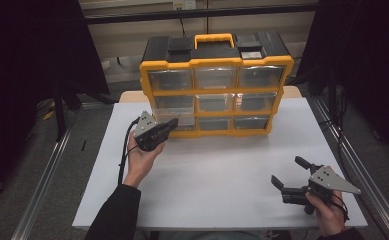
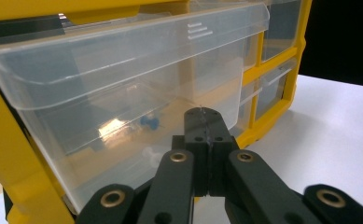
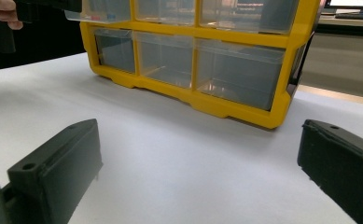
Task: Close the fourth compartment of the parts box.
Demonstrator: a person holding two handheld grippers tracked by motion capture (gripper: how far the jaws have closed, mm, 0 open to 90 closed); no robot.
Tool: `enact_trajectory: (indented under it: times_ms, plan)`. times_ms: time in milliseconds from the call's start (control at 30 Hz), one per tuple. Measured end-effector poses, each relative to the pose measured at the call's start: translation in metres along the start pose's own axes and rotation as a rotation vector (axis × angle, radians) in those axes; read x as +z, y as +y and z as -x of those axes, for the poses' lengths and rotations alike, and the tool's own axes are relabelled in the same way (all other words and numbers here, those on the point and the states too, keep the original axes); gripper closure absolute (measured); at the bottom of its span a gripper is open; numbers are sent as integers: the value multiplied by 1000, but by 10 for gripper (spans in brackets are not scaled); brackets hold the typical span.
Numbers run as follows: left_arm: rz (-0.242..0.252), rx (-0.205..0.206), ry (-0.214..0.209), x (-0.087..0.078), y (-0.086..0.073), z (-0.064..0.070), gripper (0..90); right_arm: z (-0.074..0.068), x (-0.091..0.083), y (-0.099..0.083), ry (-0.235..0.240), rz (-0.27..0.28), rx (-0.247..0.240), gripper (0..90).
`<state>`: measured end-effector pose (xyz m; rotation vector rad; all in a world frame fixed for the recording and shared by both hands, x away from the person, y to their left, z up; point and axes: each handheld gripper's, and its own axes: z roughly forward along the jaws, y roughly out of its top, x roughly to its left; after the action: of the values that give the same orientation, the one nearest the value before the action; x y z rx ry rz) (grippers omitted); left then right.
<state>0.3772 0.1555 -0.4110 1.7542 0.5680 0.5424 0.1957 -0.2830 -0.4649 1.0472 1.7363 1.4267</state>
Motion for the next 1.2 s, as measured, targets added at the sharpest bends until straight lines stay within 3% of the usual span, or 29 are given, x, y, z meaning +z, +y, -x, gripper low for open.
enact_trajectory:
  times_ms: [167,200,233,567,633,667,733,933,1033,1067,1100,1200]
  plan:
    - [1,-15,1,2,0,-1,900,0,0,0,0,0,-1,0]
    - [-10,-5,40,2,1,0,900,0,0,0,-1,0,0,0]
    - [-8,5,4,3,2,-3,900,0,0,0,-1,0,0,0]
    - [-15,-4,7,8,4,-7,900,0,0,0,0,-1,0,0]
    - [-20,1,13,9,4,-8,900,0,0,0,-1,-1,0,0]
    - [-25,1,36,9,5,-7,900,0,0,0,-2,0,0,0]
    - [-20,4,11,10,4,-9,900,0,0,0,0,-1,0,0]
    - [-33,4,14,12,1,-9,900,0,-1,0,-4,-3,-1,0]
    - [-26,-1,19,14,1,-10,900,0,0,0,-1,-1,0,0]
    - [-38,3,53,13,2,-9,900,0,0,0,0,-1,-1,0]
    - [-24,2,20,15,1,-11,900,0,0,0,0,-2,0,0]
    - [-28,-5,18,16,2,-12,900,1,0,0,-4,-2,-2,0]
